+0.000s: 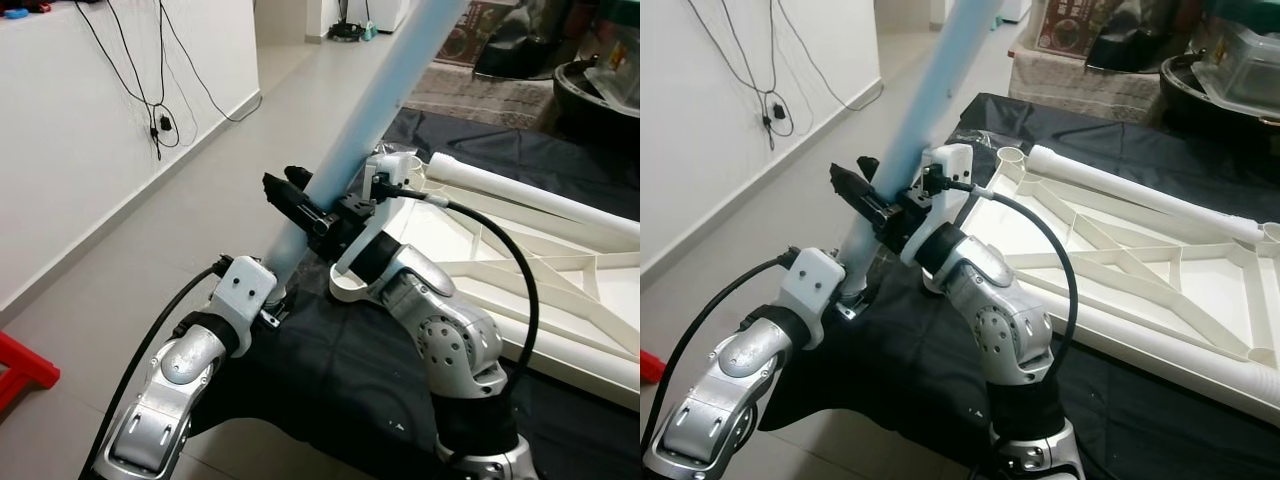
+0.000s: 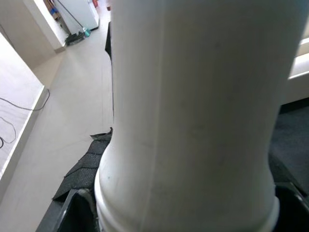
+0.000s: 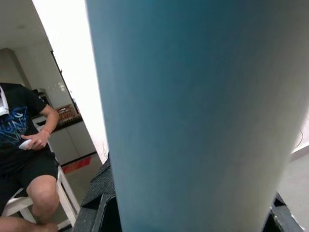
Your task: Building children table
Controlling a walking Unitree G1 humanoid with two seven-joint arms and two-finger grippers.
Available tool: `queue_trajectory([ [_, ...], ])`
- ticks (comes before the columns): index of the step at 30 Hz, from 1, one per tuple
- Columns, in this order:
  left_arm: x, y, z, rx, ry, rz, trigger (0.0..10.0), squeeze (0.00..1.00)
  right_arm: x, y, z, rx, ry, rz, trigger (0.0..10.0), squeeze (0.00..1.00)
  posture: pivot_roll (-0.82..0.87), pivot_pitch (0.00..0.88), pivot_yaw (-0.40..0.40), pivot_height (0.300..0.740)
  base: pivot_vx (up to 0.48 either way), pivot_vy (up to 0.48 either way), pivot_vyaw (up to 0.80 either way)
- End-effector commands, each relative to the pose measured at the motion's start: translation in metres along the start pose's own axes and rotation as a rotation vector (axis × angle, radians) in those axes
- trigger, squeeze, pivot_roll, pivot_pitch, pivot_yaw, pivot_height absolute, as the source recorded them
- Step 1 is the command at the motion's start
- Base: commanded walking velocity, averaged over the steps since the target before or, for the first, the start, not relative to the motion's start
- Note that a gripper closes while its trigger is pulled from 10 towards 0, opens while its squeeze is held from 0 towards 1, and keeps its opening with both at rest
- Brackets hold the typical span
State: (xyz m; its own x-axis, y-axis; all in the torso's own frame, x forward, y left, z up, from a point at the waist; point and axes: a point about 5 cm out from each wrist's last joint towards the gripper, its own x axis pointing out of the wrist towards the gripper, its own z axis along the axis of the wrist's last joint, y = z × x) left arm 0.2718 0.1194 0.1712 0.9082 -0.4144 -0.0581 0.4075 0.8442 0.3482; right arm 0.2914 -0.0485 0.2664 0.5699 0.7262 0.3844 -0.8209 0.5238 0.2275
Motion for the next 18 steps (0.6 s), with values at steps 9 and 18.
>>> queue_trajectory([
  [9,0.004,-0.006,-0.002,0.004,0.006,-0.034,10.0,0.00,-0.004,0.005,-0.011,-0.012,0.057,0.038,10.0,0.00,0.08,0.044,-0.032,0.740,0.000,0.000,0.00],
  [18,-0.028,-0.014,-0.014,-0.370,0.006,-0.383,10.0,0.00,-0.022,-0.011,-0.015,0.010,0.190,0.210,10.0,0.00,0.08,0.033,-0.031,0.740,0.000,0.000,0.00],
])
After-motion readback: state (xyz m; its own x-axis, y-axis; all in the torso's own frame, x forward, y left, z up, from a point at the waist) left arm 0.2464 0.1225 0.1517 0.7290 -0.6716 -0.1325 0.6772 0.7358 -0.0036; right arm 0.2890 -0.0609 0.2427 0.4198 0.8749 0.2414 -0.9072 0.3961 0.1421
